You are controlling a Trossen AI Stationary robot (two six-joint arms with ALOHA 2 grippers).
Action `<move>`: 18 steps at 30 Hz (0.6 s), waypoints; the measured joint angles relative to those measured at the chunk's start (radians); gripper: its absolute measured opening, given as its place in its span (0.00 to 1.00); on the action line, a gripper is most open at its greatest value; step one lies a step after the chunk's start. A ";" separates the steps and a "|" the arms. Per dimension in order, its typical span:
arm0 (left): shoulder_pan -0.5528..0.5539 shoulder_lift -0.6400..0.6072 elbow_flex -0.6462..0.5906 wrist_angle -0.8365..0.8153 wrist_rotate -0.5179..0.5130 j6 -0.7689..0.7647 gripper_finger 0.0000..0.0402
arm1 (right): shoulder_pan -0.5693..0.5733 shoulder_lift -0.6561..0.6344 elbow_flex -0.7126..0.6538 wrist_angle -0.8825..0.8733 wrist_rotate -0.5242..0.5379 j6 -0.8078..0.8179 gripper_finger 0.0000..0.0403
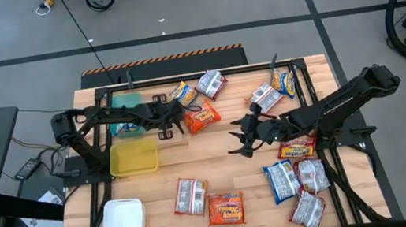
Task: Sort Maruchan noodles
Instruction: Put the blue noodle pack into the green bin
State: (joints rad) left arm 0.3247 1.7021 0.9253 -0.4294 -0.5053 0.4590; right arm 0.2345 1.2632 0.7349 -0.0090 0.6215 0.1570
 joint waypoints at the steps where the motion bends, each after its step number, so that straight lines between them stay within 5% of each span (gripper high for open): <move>1: 0.003 0.011 -0.006 0.022 -0.016 0.036 0.51 | 0.001 -0.006 0.000 0.000 -0.001 0.000 0.40; 9: 0.032 0.043 -0.006 0.164 -0.014 0.288 0.58 | 0.016 -0.111 0.000 -0.013 0.007 -0.030 0.40; 18: 0.074 0.144 -0.004 0.265 -0.055 0.424 0.46 | 0.051 -0.173 0.000 -0.070 0.007 -0.033 0.40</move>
State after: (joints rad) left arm 0.3988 1.8465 0.9215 -0.1640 -0.5599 0.8829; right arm 0.2851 1.0899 0.7349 -0.0790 0.6288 0.1241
